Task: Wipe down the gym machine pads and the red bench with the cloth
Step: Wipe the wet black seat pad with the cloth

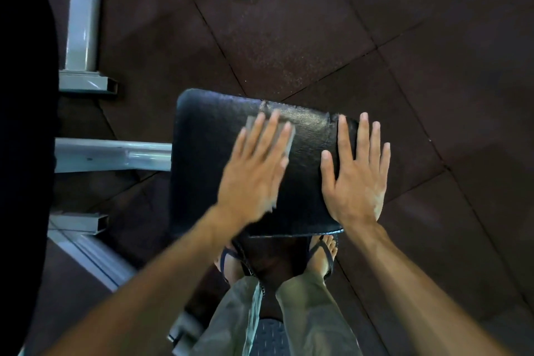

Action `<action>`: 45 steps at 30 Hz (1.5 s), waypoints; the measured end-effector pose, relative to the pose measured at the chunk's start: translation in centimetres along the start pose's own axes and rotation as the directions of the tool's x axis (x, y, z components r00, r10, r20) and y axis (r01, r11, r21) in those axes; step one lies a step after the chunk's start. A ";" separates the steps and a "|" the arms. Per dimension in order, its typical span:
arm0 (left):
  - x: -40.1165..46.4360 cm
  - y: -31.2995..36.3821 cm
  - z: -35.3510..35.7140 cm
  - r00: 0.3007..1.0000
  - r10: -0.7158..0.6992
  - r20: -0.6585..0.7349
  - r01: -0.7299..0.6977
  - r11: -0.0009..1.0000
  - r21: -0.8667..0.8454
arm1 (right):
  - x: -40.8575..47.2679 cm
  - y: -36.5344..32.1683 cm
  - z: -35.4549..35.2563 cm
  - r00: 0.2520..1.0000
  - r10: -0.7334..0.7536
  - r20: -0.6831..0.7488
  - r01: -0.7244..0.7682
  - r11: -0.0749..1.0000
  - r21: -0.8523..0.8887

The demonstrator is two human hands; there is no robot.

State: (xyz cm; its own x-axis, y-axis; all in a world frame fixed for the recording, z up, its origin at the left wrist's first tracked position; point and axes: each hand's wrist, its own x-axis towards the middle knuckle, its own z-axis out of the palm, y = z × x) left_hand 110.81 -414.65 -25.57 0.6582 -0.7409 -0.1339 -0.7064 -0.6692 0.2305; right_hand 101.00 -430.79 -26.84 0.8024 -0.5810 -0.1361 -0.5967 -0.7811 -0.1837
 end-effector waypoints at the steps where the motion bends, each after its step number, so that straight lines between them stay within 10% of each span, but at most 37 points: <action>1: 1.1 -1.9 -0.6 1.000 -0.010 -0.004 0.010 1.000 0.021 | 0.0 0.1 0.0 1.000 -0.008 0.000 0.008 1.000 0.012; 6: -2.7 -8.6 -1.6 0.977 -0.211 -0.015 0.211 0.977 -0.028 | -0.1 -0.2 0.1 1.000 0.004 -0.020 -0.004 1.000 0.014; 11: -7.5 0.7 1.4 0.943 -0.330 0.040 0.331 0.944 -0.007 | -0.2 -0.4 0.1 1.000 0.017 -0.013 -0.017 1.000 -0.001; 24: -1.8 -1.6 -0.2 0.961 -0.274 -0.030 0.265 0.950 -0.165 | -1.3 -2.3 -1.7 1.000 -0.029 0.009 0.025 0.953 0.301; 30: -3.3 -4.8 1.1 0.947 -0.319 -0.042 0.319 0.948 -0.022 | -2.7 -11.8 1.3 0.991 -0.127 0.039 0.124 0.990 0.070; 35: -3.2 -5.0 0.9 0.948 -0.309 -0.076 0.307 0.951 -0.041 | -7.3 -4.4 1.2 0.958 -0.266 0.110 0.273 0.961 -0.049; 42: -3.2 -4.6 1.2 0.940 -0.326 -0.100 0.325 0.945 -0.027 | -0.1 -3.2 -0.8 0.999 0.034 0.023 -0.034 0.999 -0.014; 45: -3.2 -4.7 1.4 0.942 -0.319 -0.109 0.321 0.947 0.002 | 0.2 -8.4 0.6 0.997 -0.070 0.042 0.069 0.997 0.020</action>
State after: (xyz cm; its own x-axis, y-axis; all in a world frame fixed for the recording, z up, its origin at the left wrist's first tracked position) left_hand 111.62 -409.18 -27.62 0.8732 -0.4780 -0.0949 -0.4584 -0.8717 0.1731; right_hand 106.14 -424.23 -25.89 0.8417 -0.5147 -0.1632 -0.5394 -0.8149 -0.2120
